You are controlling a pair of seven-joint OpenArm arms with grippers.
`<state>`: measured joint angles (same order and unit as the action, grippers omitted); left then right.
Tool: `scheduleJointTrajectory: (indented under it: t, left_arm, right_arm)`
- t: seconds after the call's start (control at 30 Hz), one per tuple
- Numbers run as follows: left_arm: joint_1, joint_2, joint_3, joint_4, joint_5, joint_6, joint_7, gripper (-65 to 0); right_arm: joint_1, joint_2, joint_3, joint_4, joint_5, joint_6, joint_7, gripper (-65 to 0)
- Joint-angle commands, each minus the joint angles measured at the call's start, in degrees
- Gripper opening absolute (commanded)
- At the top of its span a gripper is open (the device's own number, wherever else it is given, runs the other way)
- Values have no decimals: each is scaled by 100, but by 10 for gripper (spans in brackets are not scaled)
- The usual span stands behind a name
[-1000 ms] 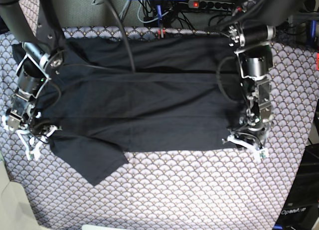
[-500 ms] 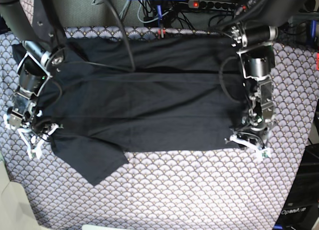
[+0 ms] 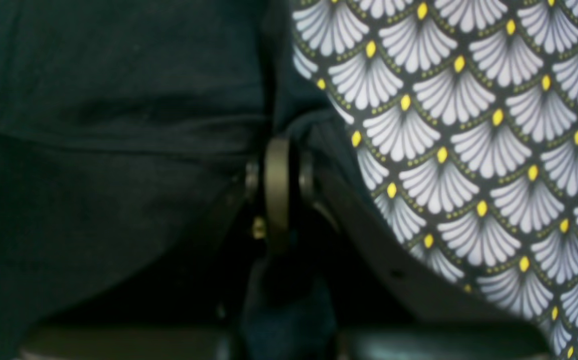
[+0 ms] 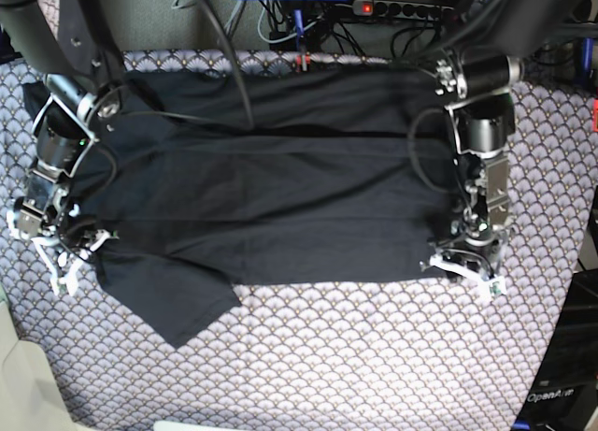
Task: Fold the T-shirt properly
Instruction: 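Lift the hem with both grippers and fold it toward the arm bases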
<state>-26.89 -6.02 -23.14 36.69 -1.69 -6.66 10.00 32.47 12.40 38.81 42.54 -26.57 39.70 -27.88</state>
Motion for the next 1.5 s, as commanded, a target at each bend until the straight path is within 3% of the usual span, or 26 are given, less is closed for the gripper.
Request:
scheduleJointTrajectory:
  t: [0.0, 0.2, 0.37, 0.53, 0.77, 1.1, 1.47]
  left_arm:
    - [-93, -26, 15, 10, -20, -25, 68, -412]
    - [-84, -26, 15, 10, -20, -33, 68, -436]
    - [-31, -18, 15, 265, -20, 2, 112, -650]
    - [4, 9, 15, 670, -46, -7, 675, -650]
    - [417, 26, 15, 2173, -72, -42, 1457, -650]
    - [1410, 229, 6, 4213, -81, -51, 2468, -650]
    - [2571, 246, -38, 5584, -90, -60, 2556, -650]
  right_arm:
    - [116, 48, -17, 66, -3, 30, -65, -650]
    - [116, 48, -17, 66, -3, 30, -65, -650]
    - [116, 48, -17, 66, -3, 30, -65, -650]
    - [116, 48, -17, 66, -3, 30, -56, -650]
    - [81, 21, -17, 471, -3, 30, -65, -650]
    - [-1009, -594, -26, 2809, 6, 30, -434, -650]
    - [-2126, -876, -140, 4831, 41, 30, -425, -650]
